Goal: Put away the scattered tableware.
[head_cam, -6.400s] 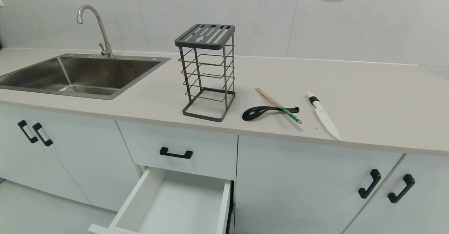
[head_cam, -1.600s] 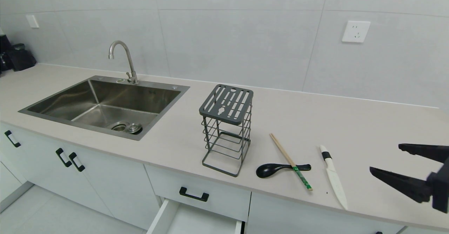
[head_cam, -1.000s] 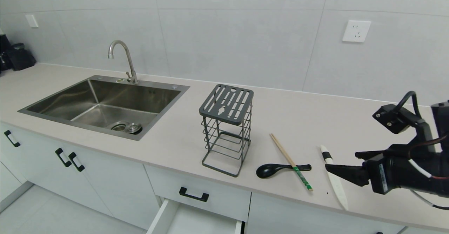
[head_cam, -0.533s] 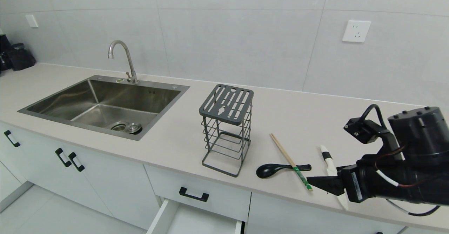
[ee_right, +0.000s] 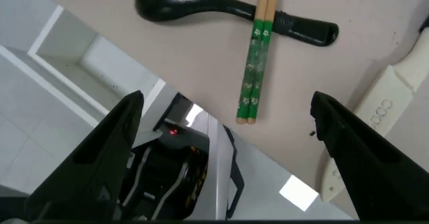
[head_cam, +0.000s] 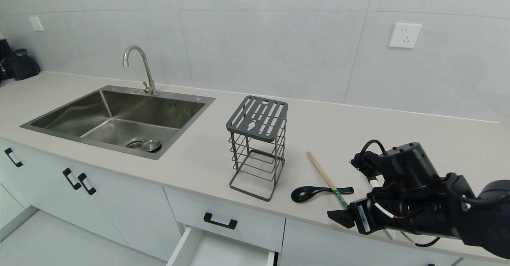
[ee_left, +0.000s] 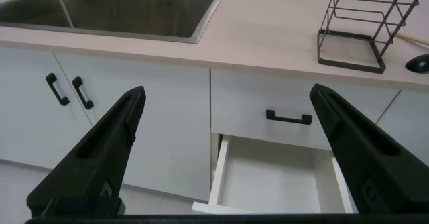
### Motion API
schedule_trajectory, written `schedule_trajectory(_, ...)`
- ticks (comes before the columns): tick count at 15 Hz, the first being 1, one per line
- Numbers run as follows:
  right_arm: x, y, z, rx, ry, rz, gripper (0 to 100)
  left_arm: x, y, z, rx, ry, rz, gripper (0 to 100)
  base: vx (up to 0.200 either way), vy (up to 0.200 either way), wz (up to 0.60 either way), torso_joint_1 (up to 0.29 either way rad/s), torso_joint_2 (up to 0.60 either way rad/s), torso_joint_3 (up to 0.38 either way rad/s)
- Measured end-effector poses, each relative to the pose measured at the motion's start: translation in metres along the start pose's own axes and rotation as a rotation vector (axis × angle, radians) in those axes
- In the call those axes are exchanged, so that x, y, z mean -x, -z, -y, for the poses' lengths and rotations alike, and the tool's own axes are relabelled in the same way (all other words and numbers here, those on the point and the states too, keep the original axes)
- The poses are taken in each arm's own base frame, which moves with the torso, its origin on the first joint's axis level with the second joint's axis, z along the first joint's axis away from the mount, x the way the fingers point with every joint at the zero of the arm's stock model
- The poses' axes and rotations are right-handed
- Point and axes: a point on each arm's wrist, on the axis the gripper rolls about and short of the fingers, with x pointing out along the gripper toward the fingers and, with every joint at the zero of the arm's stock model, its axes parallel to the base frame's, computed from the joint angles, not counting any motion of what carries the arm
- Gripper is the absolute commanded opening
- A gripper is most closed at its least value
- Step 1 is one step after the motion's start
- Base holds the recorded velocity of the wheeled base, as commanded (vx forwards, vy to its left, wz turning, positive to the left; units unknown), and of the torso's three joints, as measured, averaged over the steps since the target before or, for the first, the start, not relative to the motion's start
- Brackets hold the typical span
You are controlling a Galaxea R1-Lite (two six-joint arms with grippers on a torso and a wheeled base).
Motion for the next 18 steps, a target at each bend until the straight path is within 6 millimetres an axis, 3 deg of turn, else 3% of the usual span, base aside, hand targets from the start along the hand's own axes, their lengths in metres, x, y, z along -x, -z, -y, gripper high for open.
schedule_trajectory(7,-0.024,-0.011,-0.002,-0.012,0.020,0.012,100,0.000,0.000,0.000,0.000,0.000,0.000,100,0.000,0.000,0.00,0.000,0.00,0.000)
schedule_trajectory(13,-0.040,-0.006,-0.003,-0.004,0.030,-0.011,100,0.000,0.000,0.000,0.000,0.000,0.000,100,0.000,0.000,0.00,0.000,0.00,0.000)
schedule_trajectory(14,-0.041,-0.005,-0.003,-0.003,0.038,-0.014,0,0.000,0.000,0.000,0.000,0.000,0.000,100,0.000,0.000,0.00,0.000,0.00,0.000)
schedule_trajectory(18,-0.044,-0.002,-0.001,-0.012,0.066,-0.024,0,0.000,0.000,0.000,0.000,0.000,0.000,100,0.000,0.000,0.00,0.000,0.00,0.000)
